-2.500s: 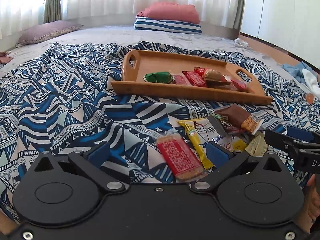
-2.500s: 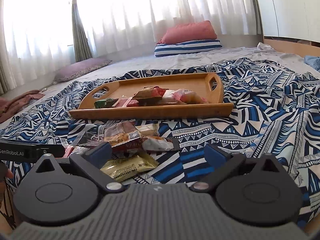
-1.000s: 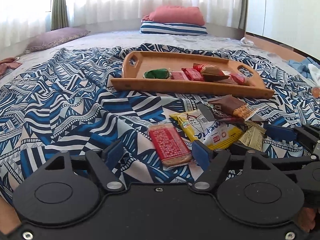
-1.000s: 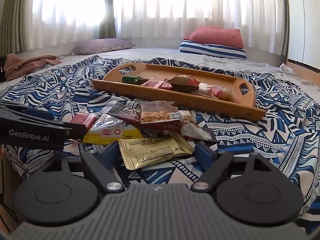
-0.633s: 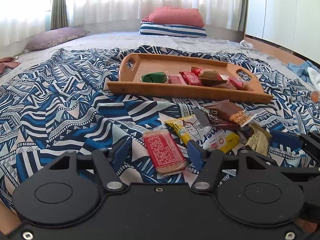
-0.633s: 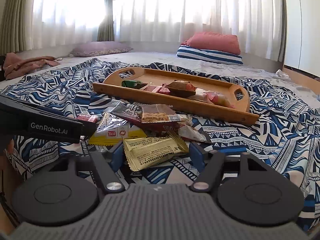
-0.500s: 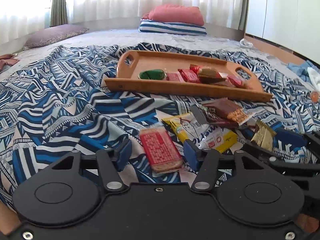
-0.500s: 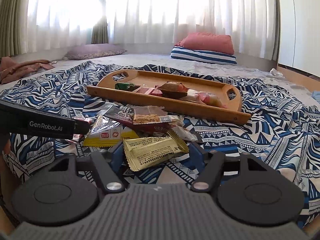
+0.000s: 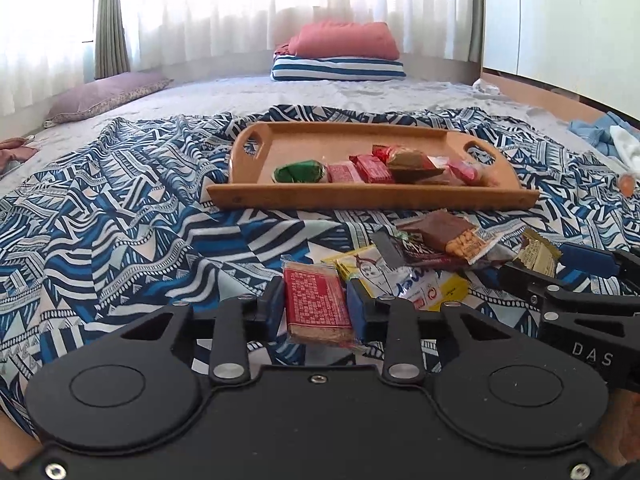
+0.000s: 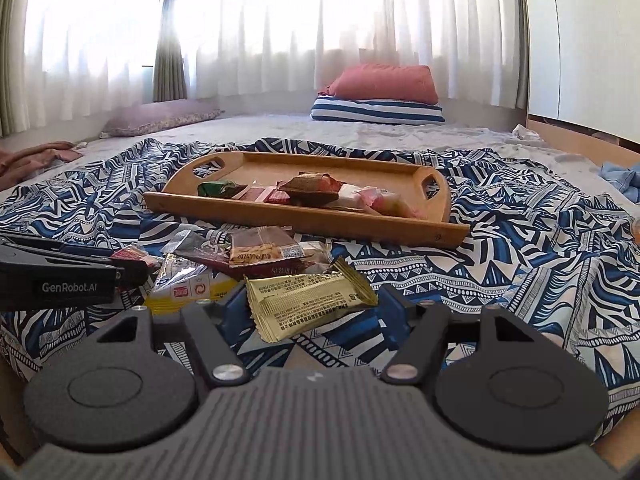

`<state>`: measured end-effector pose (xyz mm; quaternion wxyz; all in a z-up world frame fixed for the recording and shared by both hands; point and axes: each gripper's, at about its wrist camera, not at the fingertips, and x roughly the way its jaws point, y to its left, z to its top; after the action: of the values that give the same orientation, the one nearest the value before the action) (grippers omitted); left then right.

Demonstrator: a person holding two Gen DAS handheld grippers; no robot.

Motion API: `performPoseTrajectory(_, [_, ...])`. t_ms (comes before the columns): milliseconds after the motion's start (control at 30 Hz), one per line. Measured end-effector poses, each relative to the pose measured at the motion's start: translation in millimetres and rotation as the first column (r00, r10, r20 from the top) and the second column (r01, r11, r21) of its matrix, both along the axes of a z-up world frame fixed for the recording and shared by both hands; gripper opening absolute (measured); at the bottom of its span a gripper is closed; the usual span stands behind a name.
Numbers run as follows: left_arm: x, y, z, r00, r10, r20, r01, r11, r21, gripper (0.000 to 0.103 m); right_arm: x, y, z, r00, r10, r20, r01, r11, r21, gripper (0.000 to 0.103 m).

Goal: Organize snacks
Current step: 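Carry the red bar in the left tool while the right tool carries the gold packet over the tray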

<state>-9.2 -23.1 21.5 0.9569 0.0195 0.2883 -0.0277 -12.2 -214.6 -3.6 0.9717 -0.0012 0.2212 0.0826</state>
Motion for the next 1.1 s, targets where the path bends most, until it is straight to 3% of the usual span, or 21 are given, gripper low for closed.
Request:
performPoseTrajectory(300, [27.4,23.5,37.9,0.997,0.011,0.081,-0.009,1.000,-0.028,0.032,20.1,-12.4,27.1,0.998,-0.041,0.050,0.042,0.999,-0.016,0.070])
performPoseTrajectory(667, [109.4,52.1,76.2,0.997,0.028,0.070,-0.018,0.989,-0.149,0.031,90.0,-39.6,61.0,0.996,-0.088,0.030,0.088,0.996,0.000,0.070])
performPoseTrajectory(867, [158.3,54.1,79.9,0.999,0.026,0.043,-0.017,0.981,-0.194,0.031,143.4,-53.4,68.2,0.995,-0.100,-0.028,0.100,0.995,0.014,0.070])
performPoseTrajectory(1100, [201.8,41.4,65.8,1.000,0.019,-0.004,-0.019,0.985,-0.171,0.031,190.5,-57.7,54.4,0.993,-0.080,-0.086,0.077,0.996,-0.042,0.070])
